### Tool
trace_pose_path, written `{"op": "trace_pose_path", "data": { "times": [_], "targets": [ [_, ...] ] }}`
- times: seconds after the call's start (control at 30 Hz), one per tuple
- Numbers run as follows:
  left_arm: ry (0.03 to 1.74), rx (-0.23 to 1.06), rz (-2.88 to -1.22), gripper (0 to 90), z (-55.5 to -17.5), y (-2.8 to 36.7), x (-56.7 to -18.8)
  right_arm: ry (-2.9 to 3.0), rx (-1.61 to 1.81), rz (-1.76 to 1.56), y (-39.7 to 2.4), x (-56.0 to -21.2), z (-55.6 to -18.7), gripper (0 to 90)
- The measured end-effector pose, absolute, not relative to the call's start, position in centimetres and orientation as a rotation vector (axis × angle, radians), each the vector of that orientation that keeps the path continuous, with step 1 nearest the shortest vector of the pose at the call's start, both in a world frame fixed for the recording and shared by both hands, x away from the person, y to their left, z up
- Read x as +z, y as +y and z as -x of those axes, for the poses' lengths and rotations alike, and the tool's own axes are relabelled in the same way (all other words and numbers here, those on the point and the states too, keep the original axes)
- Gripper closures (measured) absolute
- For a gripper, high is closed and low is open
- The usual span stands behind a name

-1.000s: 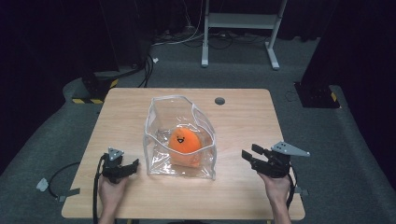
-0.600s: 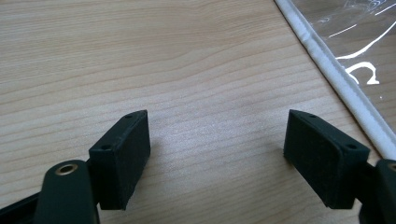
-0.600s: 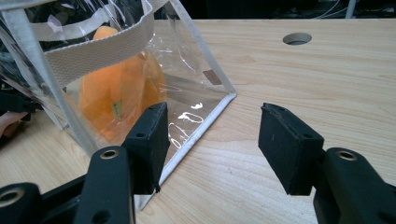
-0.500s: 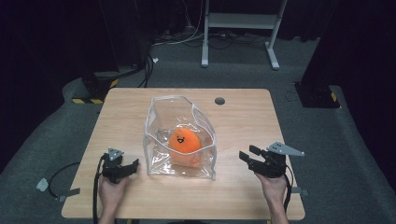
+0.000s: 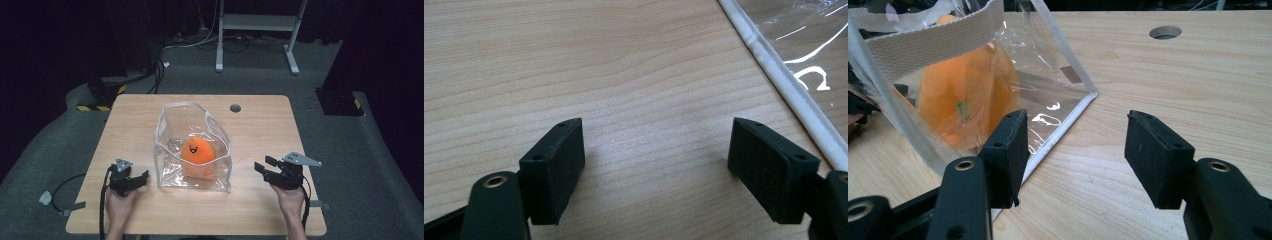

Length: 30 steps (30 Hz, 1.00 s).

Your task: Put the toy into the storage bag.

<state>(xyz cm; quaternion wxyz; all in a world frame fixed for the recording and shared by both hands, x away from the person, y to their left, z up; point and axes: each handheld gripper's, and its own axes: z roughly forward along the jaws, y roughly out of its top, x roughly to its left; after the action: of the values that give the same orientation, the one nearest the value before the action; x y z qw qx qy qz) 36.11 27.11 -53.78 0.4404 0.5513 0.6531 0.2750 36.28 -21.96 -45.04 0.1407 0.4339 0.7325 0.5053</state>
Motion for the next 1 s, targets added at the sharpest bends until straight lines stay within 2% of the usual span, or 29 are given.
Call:
{"op": "trace_pose_path", "data": {
  "times": [1.0],
  "targets": [
    [1.622,0.683,-1.371,22.7,-36.1,27.1,-53.8,2.150,1.353,-1.283,-21.1,-47.2,-37.7,42.5]
  ]
}}
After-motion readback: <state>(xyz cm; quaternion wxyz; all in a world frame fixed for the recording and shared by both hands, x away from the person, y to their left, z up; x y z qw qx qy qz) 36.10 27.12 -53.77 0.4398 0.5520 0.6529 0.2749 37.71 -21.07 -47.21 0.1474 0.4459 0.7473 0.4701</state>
